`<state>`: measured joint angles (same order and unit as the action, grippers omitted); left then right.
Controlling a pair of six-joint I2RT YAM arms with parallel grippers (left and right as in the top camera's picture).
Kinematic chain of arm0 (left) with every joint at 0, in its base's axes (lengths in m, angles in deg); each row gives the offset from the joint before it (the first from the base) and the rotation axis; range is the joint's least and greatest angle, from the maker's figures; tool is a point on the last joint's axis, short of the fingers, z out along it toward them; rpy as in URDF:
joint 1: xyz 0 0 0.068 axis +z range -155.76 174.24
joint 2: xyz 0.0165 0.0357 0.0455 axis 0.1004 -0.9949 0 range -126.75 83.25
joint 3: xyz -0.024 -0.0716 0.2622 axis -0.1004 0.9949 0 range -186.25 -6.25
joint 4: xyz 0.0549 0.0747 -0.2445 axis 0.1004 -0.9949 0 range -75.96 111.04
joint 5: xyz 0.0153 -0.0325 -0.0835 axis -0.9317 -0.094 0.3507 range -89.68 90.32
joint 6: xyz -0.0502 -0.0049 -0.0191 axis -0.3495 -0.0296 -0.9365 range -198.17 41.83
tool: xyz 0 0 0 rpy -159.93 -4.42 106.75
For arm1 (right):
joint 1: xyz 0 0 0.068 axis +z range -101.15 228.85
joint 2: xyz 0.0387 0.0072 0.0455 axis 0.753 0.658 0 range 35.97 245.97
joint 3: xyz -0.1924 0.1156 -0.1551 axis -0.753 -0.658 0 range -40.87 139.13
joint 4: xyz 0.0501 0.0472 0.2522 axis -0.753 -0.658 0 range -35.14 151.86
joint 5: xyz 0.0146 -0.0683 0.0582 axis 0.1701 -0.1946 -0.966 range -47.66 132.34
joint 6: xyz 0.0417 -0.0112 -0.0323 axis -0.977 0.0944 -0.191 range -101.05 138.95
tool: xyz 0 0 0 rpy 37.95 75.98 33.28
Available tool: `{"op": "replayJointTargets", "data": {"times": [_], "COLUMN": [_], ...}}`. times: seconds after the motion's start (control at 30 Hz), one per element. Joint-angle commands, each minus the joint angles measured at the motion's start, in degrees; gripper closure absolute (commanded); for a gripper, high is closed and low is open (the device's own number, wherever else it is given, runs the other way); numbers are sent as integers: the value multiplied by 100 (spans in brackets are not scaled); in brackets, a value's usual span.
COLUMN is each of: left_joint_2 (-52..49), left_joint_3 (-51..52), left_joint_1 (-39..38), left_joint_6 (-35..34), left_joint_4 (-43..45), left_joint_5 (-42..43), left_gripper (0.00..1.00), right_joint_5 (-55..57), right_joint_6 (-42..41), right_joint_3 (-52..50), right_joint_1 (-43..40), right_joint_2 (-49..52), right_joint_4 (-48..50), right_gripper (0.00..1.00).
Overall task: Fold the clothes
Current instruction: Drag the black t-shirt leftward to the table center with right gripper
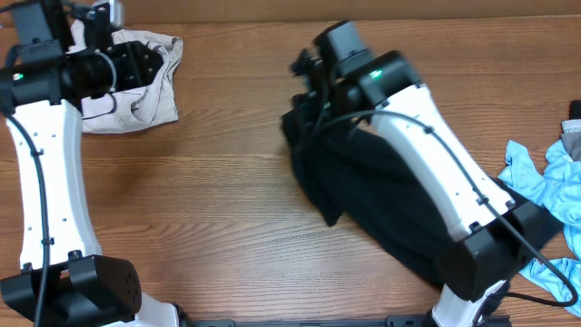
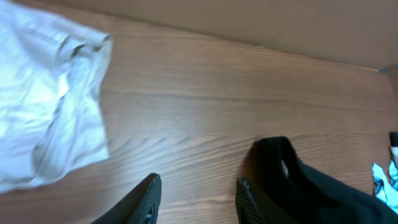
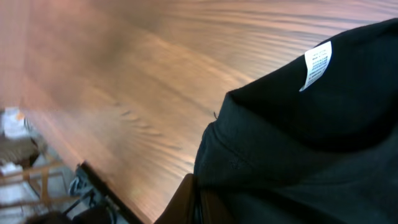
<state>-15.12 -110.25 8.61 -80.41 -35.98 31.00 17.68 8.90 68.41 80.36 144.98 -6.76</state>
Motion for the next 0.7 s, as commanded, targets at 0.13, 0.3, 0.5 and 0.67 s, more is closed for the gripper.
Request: {"op": "replayJointTargets", "data": {"times": [0.13, 0.3, 0.5, 0.67], "left_joint_2": [153, 153, 153, 153], "left_joint_3": [-170, -186, -186, -186], "left_joint_1": [35, 85, 109, 96], "left_joint_6": [527, 529, 748, 809], "left_joint_4": [-378, -358, -417, -636], "left_joint_5": [-297, -195, -238, -212], "left_gripper": [58, 57, 52, 51], "right_joint_5": [-94, -50, -46, -48], "right_joint_6": [-219, -221, -256, -483], "right_joint_3": [192, 192, 258, 645], "right_joint_1": [581, 675, 516, -151], "right_joint_2": [-219, -219, -219, -269], "right_joint_4": [662, 1172, 1180, 240], "right_gripper": [96, 93, 0, 0]}}
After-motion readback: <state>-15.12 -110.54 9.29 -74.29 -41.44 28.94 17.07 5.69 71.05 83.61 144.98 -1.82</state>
